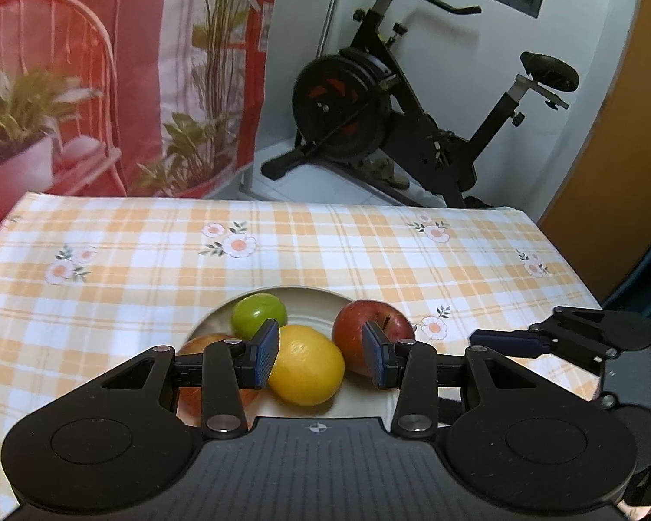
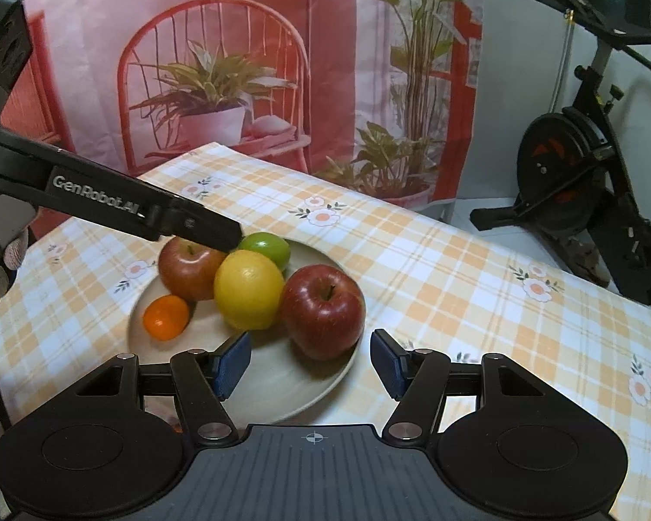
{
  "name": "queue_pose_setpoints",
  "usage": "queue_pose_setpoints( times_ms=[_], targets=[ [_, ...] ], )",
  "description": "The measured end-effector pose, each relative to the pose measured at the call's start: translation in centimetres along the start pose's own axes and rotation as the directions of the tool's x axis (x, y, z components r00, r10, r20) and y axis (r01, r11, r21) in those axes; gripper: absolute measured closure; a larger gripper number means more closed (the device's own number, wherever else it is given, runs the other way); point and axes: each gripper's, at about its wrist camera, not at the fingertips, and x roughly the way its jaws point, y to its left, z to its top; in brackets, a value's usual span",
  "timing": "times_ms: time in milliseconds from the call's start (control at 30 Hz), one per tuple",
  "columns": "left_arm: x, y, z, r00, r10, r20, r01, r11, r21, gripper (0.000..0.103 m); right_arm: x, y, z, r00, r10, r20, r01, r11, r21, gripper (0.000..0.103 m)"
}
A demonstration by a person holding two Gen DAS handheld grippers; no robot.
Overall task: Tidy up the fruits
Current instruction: 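Lower the red apple onto the plate and open both tools, then withdraw both tools and move them to a tangerine on the table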
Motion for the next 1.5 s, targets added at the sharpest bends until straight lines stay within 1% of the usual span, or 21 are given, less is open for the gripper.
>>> queue_pose_setpoints(
  times_ms=[267,433,567,967,1200,1300,1500],
  targets=[
    [-3.9,-0.5,-2.7,0.998,0.024,0.057,-0.026,0.999,0.037,0.059,-3.1,0.4,-2.7,0.999,-0.007,0.037,0.005,0.998,0.069,0.046],
    [-4.9,-1.1,-3.9,0.998,0.019,0.064,-0.023,0.998,0.063,0.059,-3.7,0.2,-4.3,1.000,0.002,0.028,-0.005,0.994,0.114,0.047],
    [-4.9,-1.6,-4.6,0.998,0.006,0.055,-0.011,0.997,0.078,0.059,-3.9,0.2,-4.8,1.000,0.003,0.014,-0.005,0.993,0.121,0.048],
    [-4.8,-1.8,-5.6,0.999,0.009,0.034,-0.012,0.995,0.102,0.059,-3.6,0.4,-5.1,0.999,0.026,-0.027,-0.023,0.993,0.115,0.048],
    [-4.2,-1.7,-6.5,1.000,0.012,0.009,-0.012,0.995,0.103,0.059,-3.2,0.3,-5.7,0.997,0.048,-0.054,-0.041,0.990,0.133,0.050],
    [-4.1,-1.8,-6.7,1.000,0.009,0.002,-0.009,0.994,0.110,0.059,-3.0,0.2,-6.0,0.996,0.057,-0.070,-0.047,0.989,0.141,0.052],
    [-3.8,-1.9,-7.1,1.000,0.000,-0.011,0.001,0.993,0.116,0.059,-2.7,-0.2,-6.3,0.995,0.054,-0.087,-0.039,0.985,0.171,0.054]
  ],
)
